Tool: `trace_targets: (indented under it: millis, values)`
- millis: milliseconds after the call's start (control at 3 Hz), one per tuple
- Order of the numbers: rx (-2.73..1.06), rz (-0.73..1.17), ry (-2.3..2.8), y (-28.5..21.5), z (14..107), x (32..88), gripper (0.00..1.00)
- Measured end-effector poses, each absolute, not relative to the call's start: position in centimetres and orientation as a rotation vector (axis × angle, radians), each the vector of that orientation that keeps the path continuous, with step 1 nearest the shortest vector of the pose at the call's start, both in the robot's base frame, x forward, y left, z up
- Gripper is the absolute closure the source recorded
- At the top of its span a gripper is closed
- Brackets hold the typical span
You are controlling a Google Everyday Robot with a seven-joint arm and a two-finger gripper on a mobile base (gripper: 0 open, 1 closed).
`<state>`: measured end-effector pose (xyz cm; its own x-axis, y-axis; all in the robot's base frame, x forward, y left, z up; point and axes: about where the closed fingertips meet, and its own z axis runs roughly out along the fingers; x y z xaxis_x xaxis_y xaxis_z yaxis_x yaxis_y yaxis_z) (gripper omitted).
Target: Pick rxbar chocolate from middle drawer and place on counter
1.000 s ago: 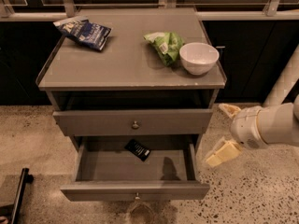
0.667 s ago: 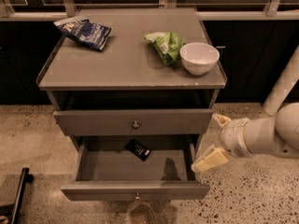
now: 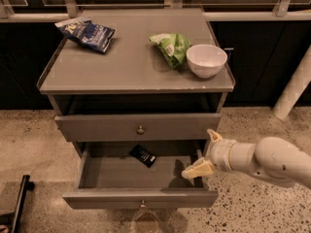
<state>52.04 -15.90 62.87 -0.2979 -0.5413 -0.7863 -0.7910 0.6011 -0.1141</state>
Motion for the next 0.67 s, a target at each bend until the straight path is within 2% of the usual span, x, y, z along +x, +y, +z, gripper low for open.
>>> trace_targets:
  millis: [667]
  values:
    - [-1.026,0.358,2.004,-15.88,61.45,52.21,0.00]
